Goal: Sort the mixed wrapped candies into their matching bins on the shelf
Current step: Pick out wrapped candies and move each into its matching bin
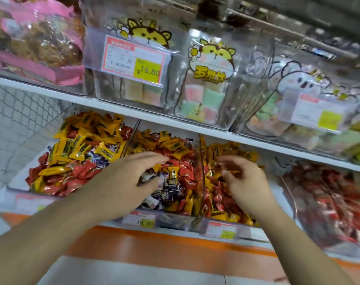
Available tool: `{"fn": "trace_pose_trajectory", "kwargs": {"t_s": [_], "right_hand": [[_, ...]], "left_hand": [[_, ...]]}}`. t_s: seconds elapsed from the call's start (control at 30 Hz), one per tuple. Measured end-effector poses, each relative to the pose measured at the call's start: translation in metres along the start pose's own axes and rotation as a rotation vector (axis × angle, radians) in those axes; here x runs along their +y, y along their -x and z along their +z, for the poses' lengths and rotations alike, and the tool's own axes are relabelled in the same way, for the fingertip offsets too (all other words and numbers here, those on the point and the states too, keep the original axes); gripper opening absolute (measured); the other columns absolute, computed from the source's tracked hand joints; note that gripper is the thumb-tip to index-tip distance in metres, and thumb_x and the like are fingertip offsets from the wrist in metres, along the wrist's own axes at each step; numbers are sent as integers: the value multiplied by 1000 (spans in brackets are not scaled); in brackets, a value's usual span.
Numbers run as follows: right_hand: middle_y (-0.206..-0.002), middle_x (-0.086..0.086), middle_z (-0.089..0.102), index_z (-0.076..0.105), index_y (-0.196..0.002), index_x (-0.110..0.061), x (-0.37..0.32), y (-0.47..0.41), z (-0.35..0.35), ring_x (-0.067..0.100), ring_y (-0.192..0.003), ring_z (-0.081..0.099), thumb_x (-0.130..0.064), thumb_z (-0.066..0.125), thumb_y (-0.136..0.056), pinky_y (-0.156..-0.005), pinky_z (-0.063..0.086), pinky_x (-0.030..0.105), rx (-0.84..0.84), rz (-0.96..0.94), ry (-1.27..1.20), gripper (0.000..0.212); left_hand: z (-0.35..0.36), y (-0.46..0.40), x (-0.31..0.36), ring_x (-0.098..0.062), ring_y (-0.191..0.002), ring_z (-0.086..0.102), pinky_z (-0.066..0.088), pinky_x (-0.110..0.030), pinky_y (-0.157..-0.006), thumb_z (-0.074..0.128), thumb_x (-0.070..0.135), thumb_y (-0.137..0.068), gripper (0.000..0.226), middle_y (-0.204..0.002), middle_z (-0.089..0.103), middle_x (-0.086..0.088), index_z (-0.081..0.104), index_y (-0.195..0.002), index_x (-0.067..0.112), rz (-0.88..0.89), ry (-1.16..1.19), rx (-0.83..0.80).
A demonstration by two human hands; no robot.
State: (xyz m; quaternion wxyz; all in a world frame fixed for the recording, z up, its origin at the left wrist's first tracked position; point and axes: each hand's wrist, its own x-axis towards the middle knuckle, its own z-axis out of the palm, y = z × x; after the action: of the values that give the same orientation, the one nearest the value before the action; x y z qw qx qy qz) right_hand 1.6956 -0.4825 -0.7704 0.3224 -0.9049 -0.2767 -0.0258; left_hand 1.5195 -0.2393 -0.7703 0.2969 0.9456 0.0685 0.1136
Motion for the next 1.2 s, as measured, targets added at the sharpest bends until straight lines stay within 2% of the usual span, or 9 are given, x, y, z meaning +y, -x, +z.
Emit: {"fn": "trace_pose_trajectory", "kwargs": {"t_s": [0.1, 0.23, 0.4, 0.5, 0.57, 0.67, 0.93, 1.1, 1.2], "right_hand": [[-140, -14, 62, 60, -136, -43, 18, -5, 2, 8, -131, 54, -18, 72, -95, -103, 40, 20, -134, -13, 87, 50], [-145, -17, 58, 57, -141, -43, 13, -13, 13, 3, -136, 48, -29, 75, -94, -114, 38, 24, -220, -101, 60, 52], [-111, -16, 72, 72, -106, -34, 17, -13, 27, 5, -98, 65, -26, 75, -93, -92, 55, 29, -115, -93, 134, 15], [-94, -17, 70, 72, -97, -34, 20, -13, 18, 2, -78, 65, -22, 76, -93, -71, 55, 21, -8, -21, 58, 13], [-87, -13, 69, 71, -99, -34, 17, -12, 6, 3, -73, 64, -22, 79, -91, -61, 51, 17, 52, 38, -67, 16], [-82, -2, 72, 68, -102, -27, -5, -6, -8, 4, -76, 67, -19, 83, -87, -63, 49, 14, 41, 49, -323, 23], [-88, 7, 77, 71, -97, -9, -76, 23, 8, 20, -85, 76, 0, 79, -86, -77, 61, 29, -203, -93, -679, 16], [-91, -3, 77, 76, -98, -22, -92, 23, 19, 12, -86, 74, -13, 75, -93, -79, 60, 24, -213, -66, -596, 11], [-91, -1, 77, 76, -96, -25, -91, 20, 23, 16, -87, 73, -14, 72, -96, -76, 57, 19, -195, -27, -576, 11]], "left_hand": [[23, -6, 20, 20, -138, 19, 17, -16, -115, 47, 53, -103, 54, -156, 20, 42, 30, -154, 55, 72, -8, -34], [46, -10, 36, 23, -143, 11, 12, -11, -114, 47, 54, -104, 55, -156, 12, 48, 26, -154, 59, 113, 33, -101], [56, -14, 38, 23, -142, 14, 13, -9, -112, 50, 54, -102, 54, -155, 20, 46, 31, -152, 58, 99, 52, -104], [58, -18, 36, 20, -138, 27, 23, -8, -113, 52, 50, -102, 49, -150, 35, 40, 42, -149, 52, 84, 55, -38], [58, -19, 37, 22, -127, 36, 24, 3, -99, 56, 46, -101, 43, -141, 46, 38, 51, -144, 48, 71, 58, 13], [55, -20, 38, 25, -110, 49, 35, 6, -85, 65, 37, -99, 33, -121, 60, 34, 63, -131, 42, 27, 171, 77], [17, -4, 44, 1, -94, 73, 61, -28, -85, 78, 20, -90, 22, -96, 77, 18, 72, -108, 33, -124, 574, 111], [-17, 15, 11, 1, -83, 70, 57, -22, -76, 81, 31, -88, 13, -85, 73, 16, 72, -95, 38, -213, 225, 205], [-41, 21, -25, 0, -83, 65, 54, -26, -73, 78, 37, -90, 18, -96, 70, 19, 68, -104, 42, -324, -13, 258]]}}
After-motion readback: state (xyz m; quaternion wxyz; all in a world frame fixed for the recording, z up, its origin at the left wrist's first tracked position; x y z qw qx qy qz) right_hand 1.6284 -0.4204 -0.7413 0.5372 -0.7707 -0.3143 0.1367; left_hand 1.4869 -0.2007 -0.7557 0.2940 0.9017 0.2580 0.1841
